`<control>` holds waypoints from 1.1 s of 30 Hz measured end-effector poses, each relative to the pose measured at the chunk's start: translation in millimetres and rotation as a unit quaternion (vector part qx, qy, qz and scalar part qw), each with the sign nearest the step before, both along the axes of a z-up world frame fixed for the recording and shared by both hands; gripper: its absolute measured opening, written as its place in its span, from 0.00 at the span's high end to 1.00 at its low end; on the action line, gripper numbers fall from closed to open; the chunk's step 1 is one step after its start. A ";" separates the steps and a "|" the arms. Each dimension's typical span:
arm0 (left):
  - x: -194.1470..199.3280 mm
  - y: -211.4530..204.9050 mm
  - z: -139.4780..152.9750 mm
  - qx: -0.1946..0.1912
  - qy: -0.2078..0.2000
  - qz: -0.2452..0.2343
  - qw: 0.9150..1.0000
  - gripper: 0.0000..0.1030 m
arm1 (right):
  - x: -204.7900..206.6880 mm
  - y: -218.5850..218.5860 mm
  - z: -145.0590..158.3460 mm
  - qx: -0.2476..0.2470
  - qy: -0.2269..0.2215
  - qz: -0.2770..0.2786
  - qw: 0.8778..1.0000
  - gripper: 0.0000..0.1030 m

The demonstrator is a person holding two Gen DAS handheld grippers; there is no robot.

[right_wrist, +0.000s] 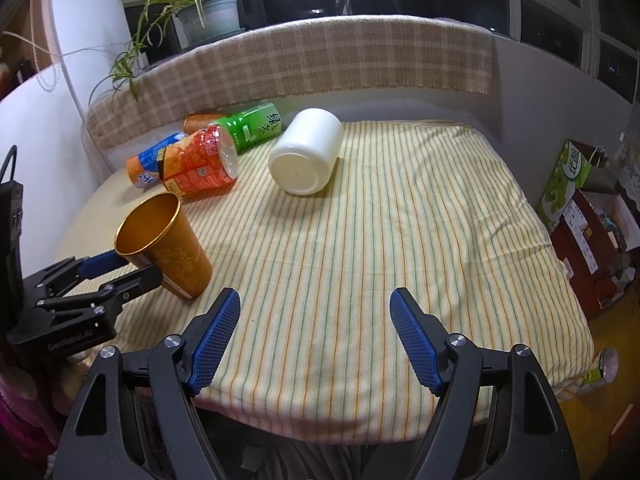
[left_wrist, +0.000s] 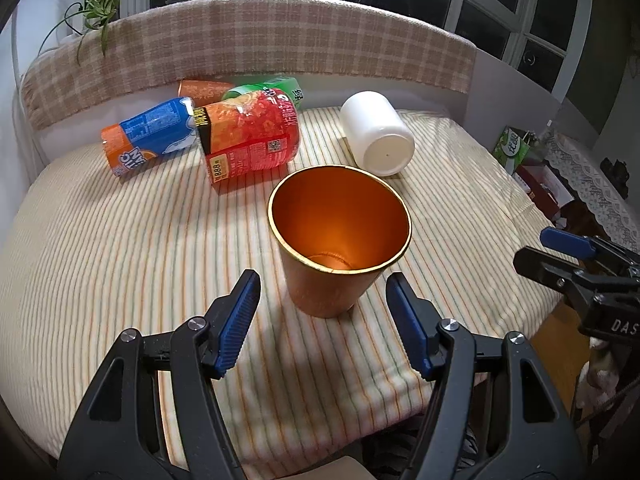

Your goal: Flip cup upright

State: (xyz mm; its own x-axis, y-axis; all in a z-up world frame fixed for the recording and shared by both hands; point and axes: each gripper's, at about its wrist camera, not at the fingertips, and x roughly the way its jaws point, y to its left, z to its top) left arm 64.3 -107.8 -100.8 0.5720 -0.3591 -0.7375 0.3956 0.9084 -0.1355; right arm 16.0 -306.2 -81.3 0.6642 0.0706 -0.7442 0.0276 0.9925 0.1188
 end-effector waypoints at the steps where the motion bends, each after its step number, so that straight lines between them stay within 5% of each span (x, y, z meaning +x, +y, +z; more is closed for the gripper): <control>1: -1.5 2.5 0.9 -0.001 -0.001 0.001 1.000 0.35 | -0.1 1.7 0.8 -0.001 -0.002 0.001 1.000 0.25; 13: -30.3 45.1 29.5 -0.005 -0.054 0.042 0.998 0.35 | -4.8 20.5 14.2 -0.012 -0.037 0.009 0.999 0.25; 29: -62.0 75.7 78.4 -0.007 -0.177 0.108 0.978 0.30 | -12.5 47.0 39.1 -0.052 -0.120 0.008 0.991 0.25; 33: -68.8 78.5 84.9 -0.012 -0.197 0.118 0.973 0.22 | -17.2 48.9 43.7 -0.056 -0.141 0.003 0.988 0.25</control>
